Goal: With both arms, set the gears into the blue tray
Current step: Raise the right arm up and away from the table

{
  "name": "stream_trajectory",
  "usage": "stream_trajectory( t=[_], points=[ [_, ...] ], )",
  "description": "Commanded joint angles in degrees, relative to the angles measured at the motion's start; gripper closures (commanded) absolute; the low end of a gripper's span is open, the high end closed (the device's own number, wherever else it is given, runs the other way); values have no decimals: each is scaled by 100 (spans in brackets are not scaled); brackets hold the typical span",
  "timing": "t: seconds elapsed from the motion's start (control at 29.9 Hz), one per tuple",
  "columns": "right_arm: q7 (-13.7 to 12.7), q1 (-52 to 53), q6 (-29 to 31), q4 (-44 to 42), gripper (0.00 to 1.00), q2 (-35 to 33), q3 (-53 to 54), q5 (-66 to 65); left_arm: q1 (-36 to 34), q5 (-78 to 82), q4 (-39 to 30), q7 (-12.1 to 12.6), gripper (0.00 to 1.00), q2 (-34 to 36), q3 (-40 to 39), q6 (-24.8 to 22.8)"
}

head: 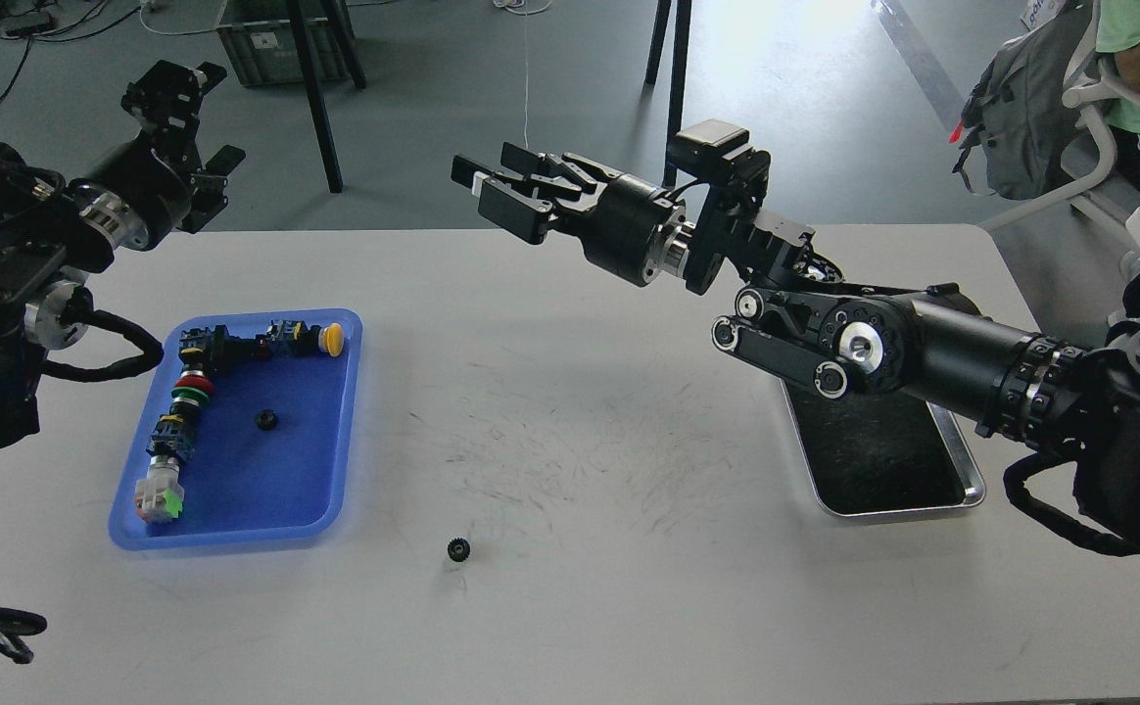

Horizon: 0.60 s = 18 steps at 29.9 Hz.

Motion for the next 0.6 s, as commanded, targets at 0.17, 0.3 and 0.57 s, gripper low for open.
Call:
stream_trajectory(
  t=[0.17, 0.3, 0.57],
  points=[
    [0, 144, 294, -261, 29, -961, 319, 1775, -23, 58, 1, 0, 2, -31, 38, 0],
    [0, 135, 443, -560, 29, -1164, 345, 2347, -15, 58, 10, 0, 2, -101, 47, 0],
    [0, -207, 891, -640, 25, -1533, 292, 3236, -14, 242, 1, 0, 2, -277, 266, 0]
  ],
)
